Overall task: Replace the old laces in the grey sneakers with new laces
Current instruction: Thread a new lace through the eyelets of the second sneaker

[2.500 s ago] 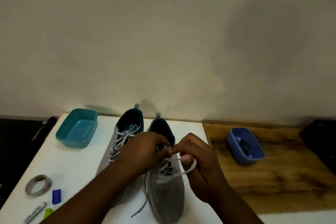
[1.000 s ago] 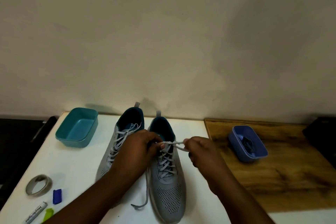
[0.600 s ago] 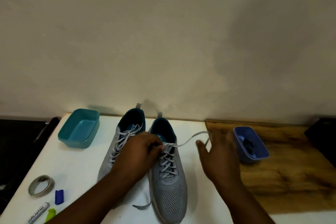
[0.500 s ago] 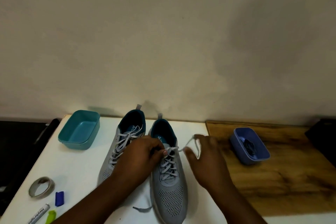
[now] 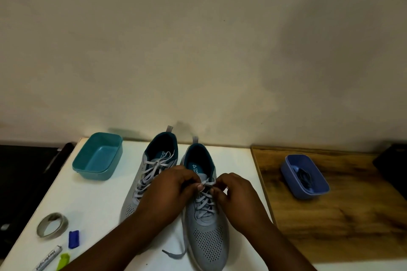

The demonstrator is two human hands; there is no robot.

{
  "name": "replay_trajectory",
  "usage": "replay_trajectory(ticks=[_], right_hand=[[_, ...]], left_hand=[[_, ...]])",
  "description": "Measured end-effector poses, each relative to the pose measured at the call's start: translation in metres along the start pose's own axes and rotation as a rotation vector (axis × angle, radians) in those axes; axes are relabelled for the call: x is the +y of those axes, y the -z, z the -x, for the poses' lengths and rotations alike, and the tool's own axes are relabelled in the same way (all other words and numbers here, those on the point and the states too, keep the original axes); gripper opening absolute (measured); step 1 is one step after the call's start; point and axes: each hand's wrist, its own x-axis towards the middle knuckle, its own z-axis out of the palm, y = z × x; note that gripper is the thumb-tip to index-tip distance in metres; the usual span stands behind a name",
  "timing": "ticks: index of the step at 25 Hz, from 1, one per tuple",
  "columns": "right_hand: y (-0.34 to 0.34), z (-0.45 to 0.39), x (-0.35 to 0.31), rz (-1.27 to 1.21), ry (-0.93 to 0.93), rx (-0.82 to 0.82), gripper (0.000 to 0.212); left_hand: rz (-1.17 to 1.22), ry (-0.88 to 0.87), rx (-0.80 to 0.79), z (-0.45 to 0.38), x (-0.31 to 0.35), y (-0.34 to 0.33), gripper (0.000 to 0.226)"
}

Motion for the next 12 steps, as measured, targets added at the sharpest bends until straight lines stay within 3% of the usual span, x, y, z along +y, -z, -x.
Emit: replay_trajectory(ticks=[5,8,10,12], right_hand=[[0.026,0.002,0.003,0.102,0.103,-0.076,0.016],[0.050,0.005,-0.006,0.211,0.222,-0.003,0.010],[0.052,0.004,-0.005,0.244,0.185,0.075,0.009],[0.042,0.001,0.009,0.271,0.030,0.091,0.010]], left_hand=[[0.022,0.020,-0.023,-0.003,0.000,0.009,0.005],[-0.141,-0.038,-0.048,-0.004,0.002,0.016,0.013],[-0.276,-0.087,-0.048,-0.005,0.003,0.022,0.018],[-0.394,-0.030,-0.068,-0.006,0.002,0.031,0.021]])
